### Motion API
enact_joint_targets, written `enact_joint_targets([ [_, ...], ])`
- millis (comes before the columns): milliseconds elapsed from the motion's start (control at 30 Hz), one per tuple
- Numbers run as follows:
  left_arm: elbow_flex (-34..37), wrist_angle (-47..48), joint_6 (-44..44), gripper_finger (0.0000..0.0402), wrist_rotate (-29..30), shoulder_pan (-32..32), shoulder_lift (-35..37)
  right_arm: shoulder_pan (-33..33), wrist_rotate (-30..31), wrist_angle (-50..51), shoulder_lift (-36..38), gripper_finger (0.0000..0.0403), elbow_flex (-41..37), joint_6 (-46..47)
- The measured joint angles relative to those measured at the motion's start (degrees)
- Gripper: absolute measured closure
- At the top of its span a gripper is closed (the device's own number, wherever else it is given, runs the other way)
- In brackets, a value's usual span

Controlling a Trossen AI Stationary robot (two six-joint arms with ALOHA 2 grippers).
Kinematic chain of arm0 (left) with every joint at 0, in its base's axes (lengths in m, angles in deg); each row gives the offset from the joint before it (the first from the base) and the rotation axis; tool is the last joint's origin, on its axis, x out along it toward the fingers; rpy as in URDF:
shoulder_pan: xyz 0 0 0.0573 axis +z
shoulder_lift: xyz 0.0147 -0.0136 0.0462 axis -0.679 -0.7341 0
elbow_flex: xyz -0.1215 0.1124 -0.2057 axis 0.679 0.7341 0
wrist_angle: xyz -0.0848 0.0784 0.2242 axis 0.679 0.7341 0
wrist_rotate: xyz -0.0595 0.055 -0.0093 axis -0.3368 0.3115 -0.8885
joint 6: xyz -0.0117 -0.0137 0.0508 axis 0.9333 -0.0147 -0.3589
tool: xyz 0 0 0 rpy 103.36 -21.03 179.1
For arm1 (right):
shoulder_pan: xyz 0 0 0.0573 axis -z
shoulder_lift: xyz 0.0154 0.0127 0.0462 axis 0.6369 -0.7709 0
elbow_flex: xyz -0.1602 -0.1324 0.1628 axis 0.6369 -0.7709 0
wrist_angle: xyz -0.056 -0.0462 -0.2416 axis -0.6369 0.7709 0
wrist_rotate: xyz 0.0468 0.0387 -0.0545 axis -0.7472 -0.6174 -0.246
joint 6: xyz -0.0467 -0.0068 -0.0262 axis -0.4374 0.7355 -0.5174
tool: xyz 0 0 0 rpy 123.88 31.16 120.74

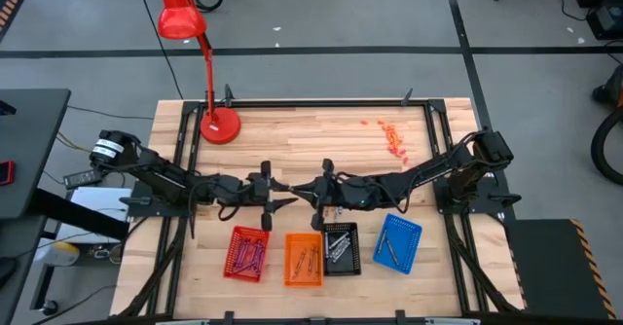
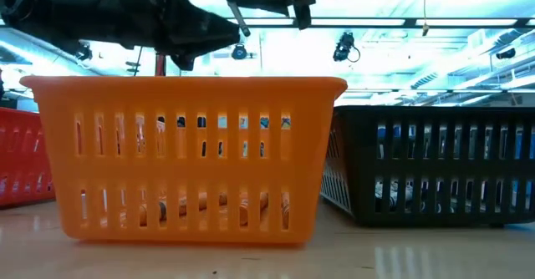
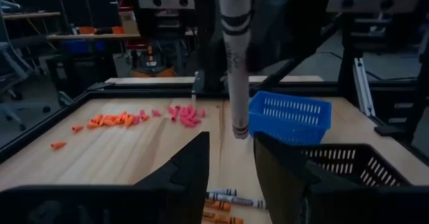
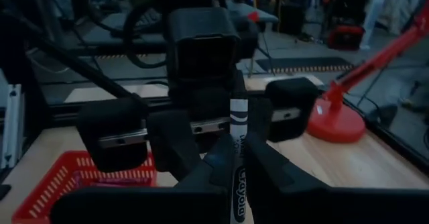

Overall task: Sort crayons
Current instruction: Put the black crayon into the black bin

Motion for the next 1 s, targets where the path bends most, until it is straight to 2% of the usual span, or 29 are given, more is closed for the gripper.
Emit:
enact_joint_targets([
  [133,-1.45,0.29,0.0,0.0273,-0.02,-0.08,0.0,0.21,-2.26,-1.78,0.0,0.0373,0.0,-2.97],
  [367,-2.85,0.13,-0.47,0.0276,-0.02,0.1,0.0,0.4,-2.61,-2.54,0.0,0.0373,0.0,-4.57],
  [600,-3.12,0.39,-0.5,0.0321,-0.04,0.1,0.0,0.37,-2.72,-2.59,0.02,0.0372,0.0,-4.44],
  [767,-3.12,0.53,-0.22,0.0368,-0.09,0.1,0.0,0.37,-2.85,-2.54,0.02,0.0351,0.0,-4.4],
  [867,-3.12,0.8,-0.03,0.037,-0.07,0.1,0.0,0.22,-2.84,-0.74,0.22,0.0331,0.0,-3.87],
  [1000,-3.14,2.15,1.9,0.0358,-0.07,0.01,0.0,-0.09,-2.65,7.34,2.94,0.031,0.02,1.0],
])
